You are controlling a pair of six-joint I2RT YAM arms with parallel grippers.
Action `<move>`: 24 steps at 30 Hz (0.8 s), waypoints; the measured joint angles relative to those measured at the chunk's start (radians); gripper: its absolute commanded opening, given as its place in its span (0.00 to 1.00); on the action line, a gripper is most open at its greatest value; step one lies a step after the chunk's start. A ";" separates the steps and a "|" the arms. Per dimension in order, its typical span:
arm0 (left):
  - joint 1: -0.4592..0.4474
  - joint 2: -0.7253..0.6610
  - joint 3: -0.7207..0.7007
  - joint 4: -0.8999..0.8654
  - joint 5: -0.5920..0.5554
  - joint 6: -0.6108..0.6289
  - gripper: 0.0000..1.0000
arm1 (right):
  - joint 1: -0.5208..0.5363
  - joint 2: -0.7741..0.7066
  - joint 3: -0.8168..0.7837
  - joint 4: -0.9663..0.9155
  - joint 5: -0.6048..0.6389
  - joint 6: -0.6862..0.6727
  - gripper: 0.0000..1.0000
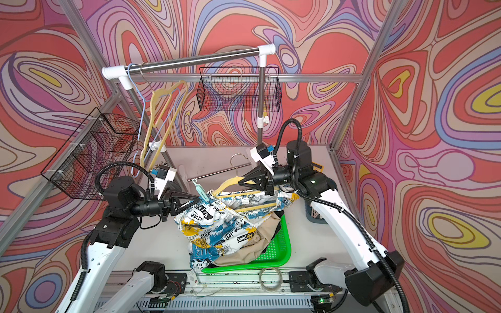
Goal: Remove the clothespins securing shorts to the hanger
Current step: Remove the clothespin from the hanger.
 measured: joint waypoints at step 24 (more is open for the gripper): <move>-0.002 -0.058 0.007 0.084 -0.121 -0.019 0.66 | 0.009 -0.002 0.000 0.019 0.013 0.021 0.00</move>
